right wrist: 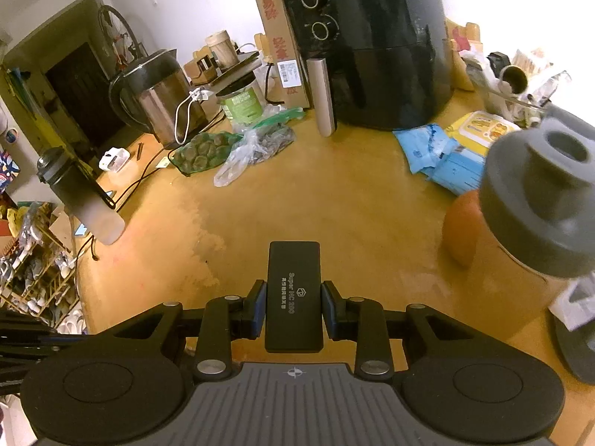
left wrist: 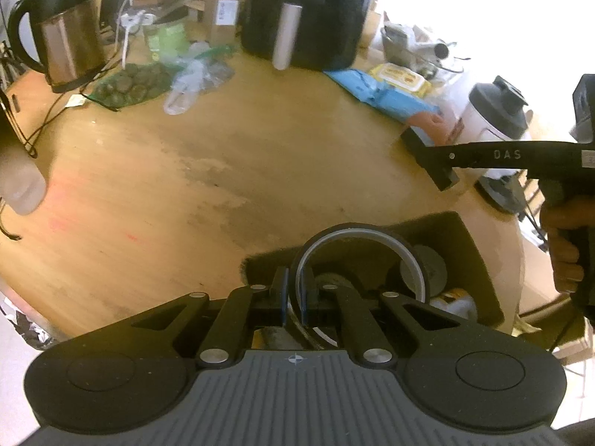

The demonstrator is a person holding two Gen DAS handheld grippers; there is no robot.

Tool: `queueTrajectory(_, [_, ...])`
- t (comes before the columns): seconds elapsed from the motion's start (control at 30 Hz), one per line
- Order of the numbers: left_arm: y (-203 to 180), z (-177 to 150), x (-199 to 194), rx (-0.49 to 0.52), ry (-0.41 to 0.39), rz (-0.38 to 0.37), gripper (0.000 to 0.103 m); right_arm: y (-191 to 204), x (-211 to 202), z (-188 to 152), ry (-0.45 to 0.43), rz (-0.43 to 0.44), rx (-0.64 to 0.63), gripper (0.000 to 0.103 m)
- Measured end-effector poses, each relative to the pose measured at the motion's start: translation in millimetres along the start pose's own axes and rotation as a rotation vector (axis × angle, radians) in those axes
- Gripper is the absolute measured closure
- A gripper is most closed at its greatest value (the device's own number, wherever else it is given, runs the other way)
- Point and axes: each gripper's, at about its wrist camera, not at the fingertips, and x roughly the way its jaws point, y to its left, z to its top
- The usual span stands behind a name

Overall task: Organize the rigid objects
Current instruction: 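Carry the held tape ring and black case toward the cardboard box, then lower the tape ring and black case into the box and open both grippers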

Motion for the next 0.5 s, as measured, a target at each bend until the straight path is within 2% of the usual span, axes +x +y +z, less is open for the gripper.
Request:
queueTrajectory(0.1, [-6.1,-1.5,2.8,0.006,0.012,-0.014,0.096,-3.5,-10.5,-4.9,-0.010,-0.002,0.012,0.069])
queueTrajectory(0.23, [-14.0,1.5,12.3,0.012,0.069,-0.015,0.093,-5.5,-23.3,-11.6,-0.020,0.001,0.019,0.069])
queueTrajectory(0.3, [-16.5,3.6,17.5,0.001,0.090,0.008,0.087,-5.4,-26.9,-14.8,-0.020,0.003,0.017,0.069])
queueTrajectory(0.33, [-15.6,4.1,18.0,-0.005,0.094,0.012,0.073,-5.2,-28.8,-16.6,-0.019,0.004,0.015,0.069])
queueTrajectory(0.37, [-15.7,3.9,17.0,-0.009,0.087,0.013,0.067,-5.5,-30.9,-18.7,-0.019,0.004,0.014,0.069])
queueTrajectory(0.5, [-21.0,1.4,9.6,0.031,0.058,0.042,0.064,-8.2,-39.4,-27.4,-0.018,0.004,0.019,0.069])
